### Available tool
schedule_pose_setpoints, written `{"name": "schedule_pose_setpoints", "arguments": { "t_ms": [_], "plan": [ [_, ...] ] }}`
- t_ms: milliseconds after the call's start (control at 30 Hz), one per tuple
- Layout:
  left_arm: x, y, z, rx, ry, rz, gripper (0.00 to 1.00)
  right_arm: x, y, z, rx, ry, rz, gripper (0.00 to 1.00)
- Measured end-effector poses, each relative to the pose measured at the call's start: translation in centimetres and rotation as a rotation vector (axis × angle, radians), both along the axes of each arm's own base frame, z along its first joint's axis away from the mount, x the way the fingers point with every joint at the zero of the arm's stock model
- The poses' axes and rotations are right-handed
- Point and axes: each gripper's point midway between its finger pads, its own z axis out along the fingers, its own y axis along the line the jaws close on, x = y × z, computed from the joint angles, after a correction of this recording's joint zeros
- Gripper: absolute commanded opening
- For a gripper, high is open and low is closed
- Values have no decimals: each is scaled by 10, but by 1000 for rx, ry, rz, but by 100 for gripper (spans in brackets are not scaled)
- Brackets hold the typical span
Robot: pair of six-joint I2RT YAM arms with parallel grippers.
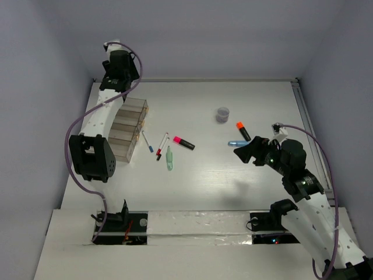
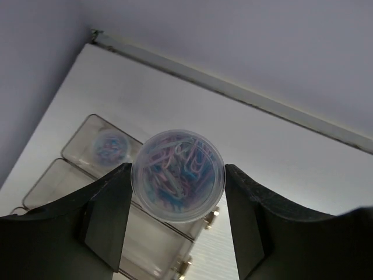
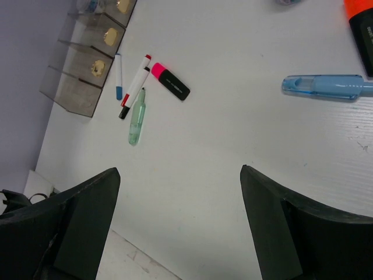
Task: Sort the stationery into containers
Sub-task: Place the stationery in the storage box.
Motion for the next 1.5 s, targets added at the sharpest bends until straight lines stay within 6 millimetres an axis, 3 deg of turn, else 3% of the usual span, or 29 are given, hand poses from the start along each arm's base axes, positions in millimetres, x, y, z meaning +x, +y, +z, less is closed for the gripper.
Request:
{"name": "schedule_pose_setpoints", "arguments": {
  "t_ms": [100, 200, 300, 433, 833, 1333, 1433, 1500],
  "plan": [
    [8, 37, -22, 2, 55, 60, 35, 2, 1, 1, 2, -7, 1, 90],
    [17, 56, -52, 8, 119, 85, 35, 4, 3, -1, -1, -1, 10, 90],
    [20, 58, -86, 10, 192, 76, 35, 7, 5, -3, -1, 2, 16, 90],
    [20, 52, -110, 5, 243, 52, 35, 9, 6, -9, -4, 19, 20, 90],
    [23, 50, -131, 15, 277, 44, 35, 12, 8, -11, -6, 28, 23, 90],
    [12, 58, -155, 52, 325, 67, 35, 13, 9, -12, -4, 29, 30, 90],
    [12, 62, -154, 56, 322, 75, 41, 13, 9, -12, -5, 28, 30, 90],
    [12, 65, -155, 57, 324, 82, 57, 13, 9, -12, -7, 27, 31, 90]
  ]
}}
